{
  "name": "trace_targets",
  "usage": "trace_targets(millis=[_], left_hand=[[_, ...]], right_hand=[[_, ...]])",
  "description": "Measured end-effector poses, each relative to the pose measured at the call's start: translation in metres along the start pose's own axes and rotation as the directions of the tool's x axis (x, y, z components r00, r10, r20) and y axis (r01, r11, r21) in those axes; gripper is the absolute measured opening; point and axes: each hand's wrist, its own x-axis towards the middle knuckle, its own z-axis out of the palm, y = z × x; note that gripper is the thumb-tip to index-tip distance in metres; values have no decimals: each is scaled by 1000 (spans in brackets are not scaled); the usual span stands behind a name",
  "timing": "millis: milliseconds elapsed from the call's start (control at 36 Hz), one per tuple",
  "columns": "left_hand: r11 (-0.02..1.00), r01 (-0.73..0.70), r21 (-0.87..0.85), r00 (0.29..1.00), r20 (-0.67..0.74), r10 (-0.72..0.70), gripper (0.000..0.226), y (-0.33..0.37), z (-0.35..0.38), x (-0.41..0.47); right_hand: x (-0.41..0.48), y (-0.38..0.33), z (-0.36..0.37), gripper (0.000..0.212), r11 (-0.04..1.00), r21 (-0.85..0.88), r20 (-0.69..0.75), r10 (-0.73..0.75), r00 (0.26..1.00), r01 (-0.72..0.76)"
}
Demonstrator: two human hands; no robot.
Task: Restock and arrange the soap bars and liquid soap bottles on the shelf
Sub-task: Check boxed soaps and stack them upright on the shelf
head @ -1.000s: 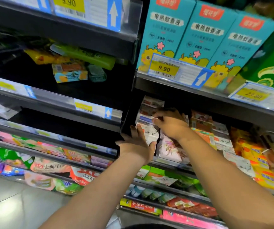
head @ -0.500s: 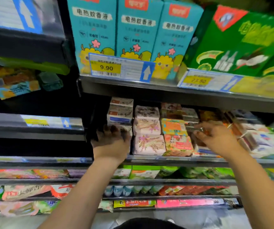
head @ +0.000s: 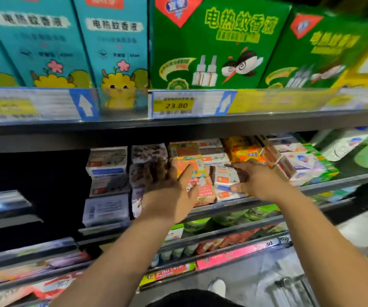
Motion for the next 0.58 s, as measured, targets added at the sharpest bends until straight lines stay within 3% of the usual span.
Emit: trace_targets(millis=[139,306,389,500,583], left_hand=[[984,-36,177,996,-69,49,75,0,1,-2],[985,-82,152,975,-191,110,63,-3,6,-1],[983,-78,165,981,-165,105,64,-1,4,-3],[988,-52,144,992,-104,68,69,-2,1,-4],[995,-22,96,996,-82,30,76,0,-1,-3]], right_hand=[[2,4,5,74,993,120,-51,-7,999,13],[-6,2,16,65,965,251,-90,-57,994,78],[-14,3,21,61,957,266,-156,-72,985,112],[-26,11,25,37,906,384,-283,-69,957,179],[-36,13,26,24,816,539,-367,6,930,208]])
